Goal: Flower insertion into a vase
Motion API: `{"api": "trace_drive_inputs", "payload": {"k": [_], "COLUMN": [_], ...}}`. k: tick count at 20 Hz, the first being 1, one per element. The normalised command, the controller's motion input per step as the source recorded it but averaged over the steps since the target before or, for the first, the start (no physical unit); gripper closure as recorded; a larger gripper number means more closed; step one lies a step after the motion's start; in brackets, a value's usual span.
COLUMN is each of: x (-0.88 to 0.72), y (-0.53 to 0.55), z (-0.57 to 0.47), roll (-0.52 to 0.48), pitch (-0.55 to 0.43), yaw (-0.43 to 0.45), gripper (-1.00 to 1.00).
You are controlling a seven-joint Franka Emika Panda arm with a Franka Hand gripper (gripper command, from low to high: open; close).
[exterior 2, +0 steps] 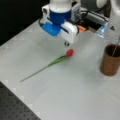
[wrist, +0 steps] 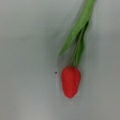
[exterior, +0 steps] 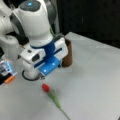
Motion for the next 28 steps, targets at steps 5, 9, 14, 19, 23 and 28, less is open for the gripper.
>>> {"api": "trace_drive_inputs", "payload": {"k": [5,9,14,19,23,28], "x": [0.32,0.28,0.30,0.30,0.19,0.18], "y": [-0.31,-0.31,-0.23,-0.14,-0.09,-0.08], "z": [-0.16,-0.26,-0.25,-0.18,-0.08,-0.13], "roll": [-0.109,-0.058,-0.085,-0.108,-0.117,-0.131], "pitch": [0.132,0.158,0.128,0.066,0.049,0.022], "yaw": [0.252,0.232,0.204,0.186,0.179,0.181], "gripper": [-1.00,-1.00,-1.00,-1.00,-1.00,-1.00]}}
